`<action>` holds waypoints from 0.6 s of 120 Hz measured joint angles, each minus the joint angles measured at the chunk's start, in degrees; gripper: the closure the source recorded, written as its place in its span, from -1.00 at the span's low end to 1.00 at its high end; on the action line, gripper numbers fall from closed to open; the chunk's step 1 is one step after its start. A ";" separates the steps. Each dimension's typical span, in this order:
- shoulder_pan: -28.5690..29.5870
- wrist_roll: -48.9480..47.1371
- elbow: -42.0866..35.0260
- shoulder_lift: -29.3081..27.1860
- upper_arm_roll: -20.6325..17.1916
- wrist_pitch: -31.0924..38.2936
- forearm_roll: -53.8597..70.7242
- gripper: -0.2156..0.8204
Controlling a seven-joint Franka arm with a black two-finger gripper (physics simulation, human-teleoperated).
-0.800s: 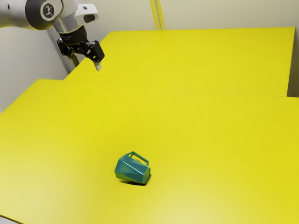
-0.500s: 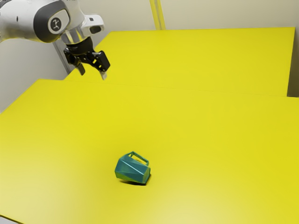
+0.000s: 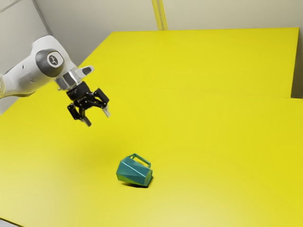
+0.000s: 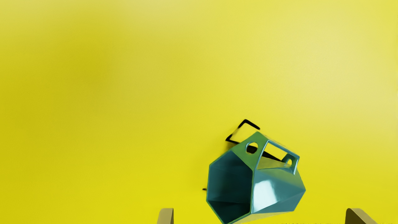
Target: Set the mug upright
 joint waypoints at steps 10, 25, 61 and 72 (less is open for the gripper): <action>-0.46 0.09 -1.75 1.82 -0.03 -0.22 -3.38 -0.58; -2.21 0.20 -4.22 3.58 -0.12 -0.31 -7.07 -0.58; -3.31 0.33 -10.79 4.80 -0.55 0.01 -12.77 -0.58; -3.51 0.36 -11.33 5.49 -0.98 0.16 -14.64 -0.58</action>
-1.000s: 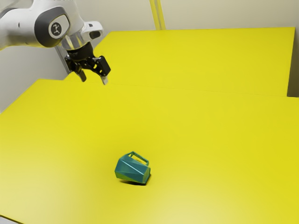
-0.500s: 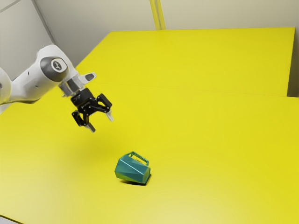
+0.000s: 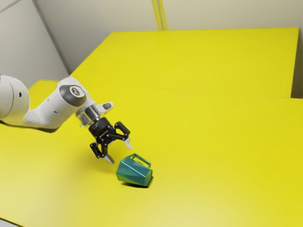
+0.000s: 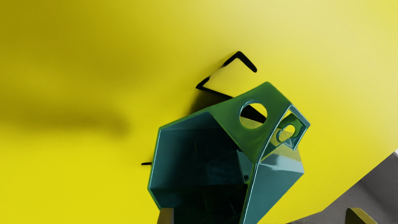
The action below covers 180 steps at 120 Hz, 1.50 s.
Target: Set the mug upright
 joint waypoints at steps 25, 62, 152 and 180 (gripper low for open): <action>-0.33 0.06 0.04 3.60 -1.94 1.31 -4.26 -0.58; -0.35 -0.09 0.49 4.40 -3.22 3.25 -6.06 0.13; -0.52 -3.42 1.02 -1.74 -10.71 7.71 2.24 0.92; -1.90 -5.34 1.02 -7.37 -13.32 13.20 20.11 0.93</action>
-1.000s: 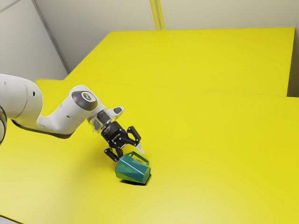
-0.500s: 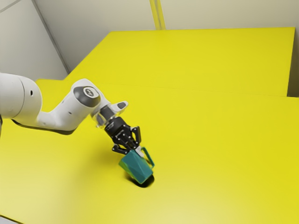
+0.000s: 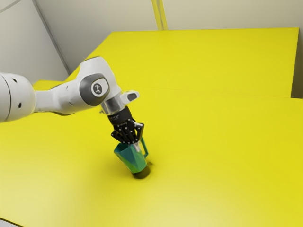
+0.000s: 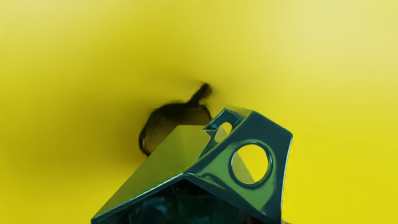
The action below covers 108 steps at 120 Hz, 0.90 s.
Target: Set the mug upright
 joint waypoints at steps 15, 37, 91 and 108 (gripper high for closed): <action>-1.63 -0.94 0.00 -0.82 -0.14 2.50 9.85 0.93; -3.72 -1.83 -0.16 -1.04 0.06 5.09 18.41 0.93; 1.61 -2.29 -0.87 3.45 0.42 10.80 23.20 0.93; 0.90 -2.45 -1.08 4.59 0.41 12.19 23.26 0.94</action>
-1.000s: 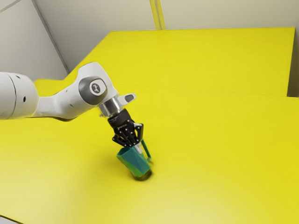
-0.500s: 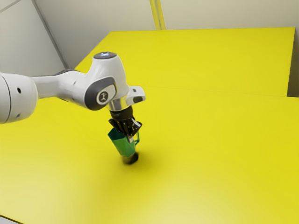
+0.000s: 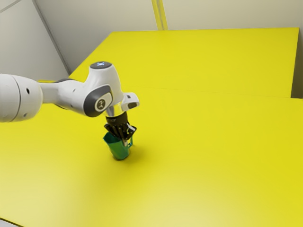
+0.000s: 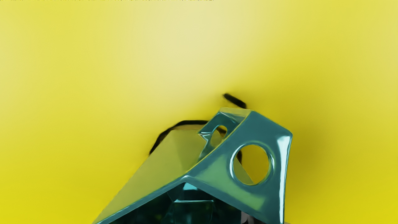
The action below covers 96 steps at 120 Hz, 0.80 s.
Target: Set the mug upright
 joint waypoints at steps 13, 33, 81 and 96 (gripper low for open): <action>0.45 -0.17 -0.48 0.31 0.00 0.95 0.06 0.94; 0.51 -0.05 -0.39 -0.98 0.01 0.60 -0.18 0.27; 0.54 0.21 6.64 -9.63 -0.41 -5.77 -0.25 -0.45; -0.18 0.20 13.65 -9.87 -0.43 -10.25 0.04 -0.51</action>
